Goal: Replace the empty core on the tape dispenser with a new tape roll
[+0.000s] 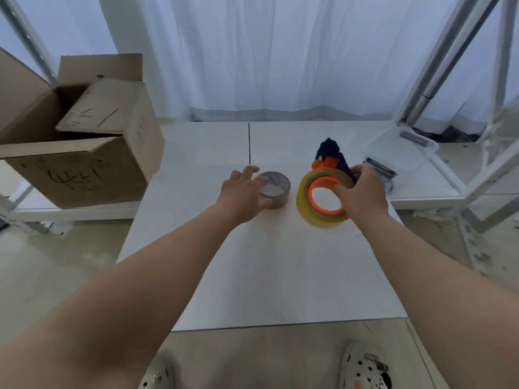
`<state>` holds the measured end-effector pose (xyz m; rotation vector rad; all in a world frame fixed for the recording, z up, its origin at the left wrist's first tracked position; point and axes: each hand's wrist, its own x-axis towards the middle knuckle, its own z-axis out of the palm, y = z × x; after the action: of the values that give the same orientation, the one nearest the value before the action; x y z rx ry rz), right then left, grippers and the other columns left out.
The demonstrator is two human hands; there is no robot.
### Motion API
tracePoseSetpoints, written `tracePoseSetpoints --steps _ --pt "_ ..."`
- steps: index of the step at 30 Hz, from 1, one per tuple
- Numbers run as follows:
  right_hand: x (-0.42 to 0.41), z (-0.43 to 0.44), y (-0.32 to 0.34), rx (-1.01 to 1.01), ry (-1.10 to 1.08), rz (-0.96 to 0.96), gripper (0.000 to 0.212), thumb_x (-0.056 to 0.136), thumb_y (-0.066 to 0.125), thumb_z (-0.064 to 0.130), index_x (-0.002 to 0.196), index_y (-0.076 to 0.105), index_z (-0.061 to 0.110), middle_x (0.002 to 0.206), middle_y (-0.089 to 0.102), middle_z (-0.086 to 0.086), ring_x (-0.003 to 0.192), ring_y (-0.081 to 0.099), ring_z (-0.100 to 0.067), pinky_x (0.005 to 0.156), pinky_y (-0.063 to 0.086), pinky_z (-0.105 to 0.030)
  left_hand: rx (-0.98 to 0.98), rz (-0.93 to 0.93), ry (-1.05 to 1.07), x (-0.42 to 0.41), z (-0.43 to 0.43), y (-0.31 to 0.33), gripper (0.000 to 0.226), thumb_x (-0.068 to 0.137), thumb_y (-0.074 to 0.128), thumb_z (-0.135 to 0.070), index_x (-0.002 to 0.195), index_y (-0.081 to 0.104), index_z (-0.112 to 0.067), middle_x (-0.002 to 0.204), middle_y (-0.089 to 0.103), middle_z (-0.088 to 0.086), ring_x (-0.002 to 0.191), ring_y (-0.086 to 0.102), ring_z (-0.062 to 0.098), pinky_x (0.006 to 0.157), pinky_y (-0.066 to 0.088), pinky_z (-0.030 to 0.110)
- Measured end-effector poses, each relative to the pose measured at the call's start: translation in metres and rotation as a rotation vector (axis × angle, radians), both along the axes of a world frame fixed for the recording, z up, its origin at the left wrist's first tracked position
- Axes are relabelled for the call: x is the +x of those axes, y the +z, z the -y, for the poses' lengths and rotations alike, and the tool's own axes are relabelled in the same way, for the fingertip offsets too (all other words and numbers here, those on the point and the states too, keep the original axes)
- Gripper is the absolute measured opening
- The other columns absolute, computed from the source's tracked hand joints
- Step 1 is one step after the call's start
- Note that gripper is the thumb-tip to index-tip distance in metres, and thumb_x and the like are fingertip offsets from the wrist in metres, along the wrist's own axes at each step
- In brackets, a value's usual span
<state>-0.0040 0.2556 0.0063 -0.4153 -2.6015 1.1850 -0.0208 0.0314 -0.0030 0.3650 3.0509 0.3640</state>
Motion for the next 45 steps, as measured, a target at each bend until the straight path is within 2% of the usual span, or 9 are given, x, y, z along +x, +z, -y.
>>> tracePoseSetpoints --steps 5,10,20,23,30,35,38,41,45 --pt "-0.003 -0.009 -0.015 0.237 -0.018 0.084 0.039 0.080 0.067 0.021 0.115 0.051 0.013 0.125 0.037 -0.008 0.089 0.055 -0.027 0.068 0.042 -0.033 -0.235 -0.013 -0.062 -0.012 -0.031 -0.028 0.039 0.096 0.044 -0.032 0.134 0.043 -0.023 0.137 0.051 0.006 0.124 0.038 0.030 0.095 0.032 0.039" --pt "-0.010 -0.020 -0.023 0.163 0.017 0.089 0.037 0.078 0.065 0.020 0.113 0.052 0.015 0.109 0.056 -0.004 0.088 0.057 -0.024 0.072 0.050 -0.037 -0.250 -0.120 -0.030 -0.019 -0.022 -0.035 0.038 0.092 0.039 -0.004 0.123 0.054 -0.021 0.122 0.060 0.009 0.112 0.049 0.031 0.090 0.035 0.038" --pt "-0.025 0.006 -0.031 0.124 0.048 0.227 0.037 0.076 0.062 0.016 0.111 0.052 0.019 0.091 0.058 -0.001 0.080 0.060 -0.026 0.070 0.056 -0.043 -0.176 -0.158 0.087 -0.030 0.031 -0.043 0.031 0.094 0.040 -0.016 0.117 0.060 -0.021 0.118 0.060 0.012 0.105 0.051 0.035 0.086 0.039 0.038" --pt "-0.038 0.010 -0.032 0.097 0.035 0.240 0.039 0.076 0.061 0.013 0.114 0.056 0.019 0.093 0.056 -0.001 0.083 0.057 -0.024 0.069 0.051 -0.035 -0.142 -0.137 0.133 -0.030 0.031 -0.042 0.030 0.093 0.043 -0.018 0.117 0.061 -0.015 0.120 0.057 0.015 0.109 0.049 0.036 0.088 0.039 0.040" --pt "-0.063 0.018 -0.040 -0.081 0.083 0.230 0.039 0.075 0.067 0.016 0.112 0.058 0.015 0.098 0.059 -0.002 0.093 0.061 -0.025 0.084 0.054 -0.041 0.043 -0.232 -0.012 -0.022 0.005 -0.024 0.043 0.088 0.055 -0.042 0.129 0.050 -0.028 0.136 0.043 0.004 0.126 0.036 0.029 0.101 0.025 0.042" --pt "-0.060 0.013 -0.042 -0.510 0.079 0.252 0.039 0.087 0.064 0.029 0.121 0.056 0.011 0.103 0.062 -0.006 0.088 0.059 -0.019 0.065 0.050 -0.029 -0.077 -0.059 -0.185 -0.022 -0.027 -0.029 0.048 0.088 0.047 -0.056 0.133 0.045 -0.039 0.147 0.036 -0.002 0.138 0.022 0.025 0.108 0.014 0.047" --pt "-0.057 0.005 -0.038 -0.677 0.074 0.286 0.024 0.091 0.060 0.027 0.111 0.059 0.016 0.100 0.061 -0.004 0.092 0.057 -0.021 0.068 0.051 -0.031 -0.073 -0.040 -0.171 -0.025 -0.032 -0.027 0.048 0.086 0.049 -0.058 0.129 0.050 -0.038 0.143 0.042 -0.004 0.135 0.026 0.025 0.104 0.018 0.048" --pt "-0.053 -0.001 -0.040 -0.711 0.074 0.311 0.009 0.091 0.058 0.024 0.094 0.059 0.015 0.089 0.060 -0.003 0.088 0.059 -0.022 0.070 0.053 -0.032 -0.080 -0.026 -0.161 -0.026 -0.032 -0.024 0.047 0.085 0.050 -0.058 0.129 0.050 -0.039 0.142 0.043 -0.005 0.135 0.027 0.025 0.103 0.019 0.048" --pt "-0.050 -0.003 -0.040 -0.675 0.070 0.314 0.018 0.092 0.057 0.023 0.105 0.057 0.011 0.093 0.060 -0.005 0.093 0.060 -0.024 0.085 0.054 -0.040 -0.071 -0.030 -0.162 -0.024 -0.031 -0.025 0.047 0.086 0.050 -0.058 0.129 0.049 -0.039 0.142 0.043 -0.005 0.135 0.027 0.024 0.103 0.019 0.048"
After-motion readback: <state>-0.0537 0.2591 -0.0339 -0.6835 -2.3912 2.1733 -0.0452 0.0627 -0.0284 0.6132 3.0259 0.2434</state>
